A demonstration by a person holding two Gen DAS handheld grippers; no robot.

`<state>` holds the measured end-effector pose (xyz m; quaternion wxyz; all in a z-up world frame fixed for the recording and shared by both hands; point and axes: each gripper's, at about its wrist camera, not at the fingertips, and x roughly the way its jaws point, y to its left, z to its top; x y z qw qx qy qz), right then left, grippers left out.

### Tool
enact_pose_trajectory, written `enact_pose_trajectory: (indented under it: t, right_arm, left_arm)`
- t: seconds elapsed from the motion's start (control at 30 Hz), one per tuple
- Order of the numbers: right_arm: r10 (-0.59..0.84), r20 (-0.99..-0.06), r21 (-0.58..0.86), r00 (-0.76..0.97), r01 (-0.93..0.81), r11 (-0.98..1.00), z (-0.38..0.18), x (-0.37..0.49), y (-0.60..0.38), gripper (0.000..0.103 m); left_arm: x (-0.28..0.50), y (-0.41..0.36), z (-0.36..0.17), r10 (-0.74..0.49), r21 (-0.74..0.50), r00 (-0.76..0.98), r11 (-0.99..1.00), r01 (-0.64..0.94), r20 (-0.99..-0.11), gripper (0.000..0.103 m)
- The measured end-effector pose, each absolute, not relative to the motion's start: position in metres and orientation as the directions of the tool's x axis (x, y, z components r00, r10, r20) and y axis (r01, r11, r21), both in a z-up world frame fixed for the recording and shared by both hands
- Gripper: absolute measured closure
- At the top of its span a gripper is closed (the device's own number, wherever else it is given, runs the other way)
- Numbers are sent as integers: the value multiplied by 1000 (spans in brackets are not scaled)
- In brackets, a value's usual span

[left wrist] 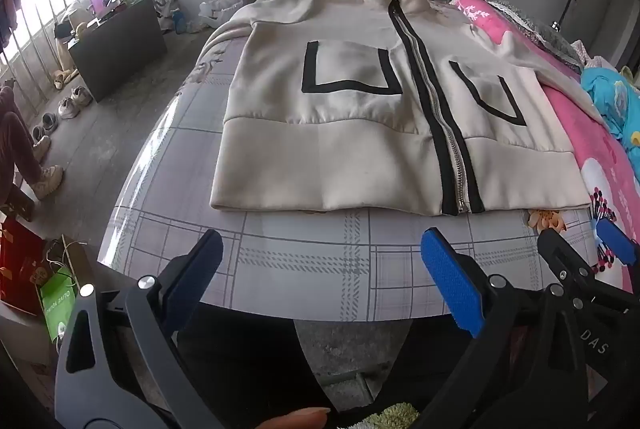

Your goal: Fold large clothes

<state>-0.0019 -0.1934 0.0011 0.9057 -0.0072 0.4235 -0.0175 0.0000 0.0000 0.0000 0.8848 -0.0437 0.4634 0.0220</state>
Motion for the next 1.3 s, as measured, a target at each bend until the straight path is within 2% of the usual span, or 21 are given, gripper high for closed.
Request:
enact_pose_trajectory:
  t: [1.3]
  right_arm:
    - [-45, -776, -31, 629, 34, 999, 0, 1, -197, 6]
  left_arm:
    - [3, -7, 5, -7, -57, 574, 996, -69, -819, 7]
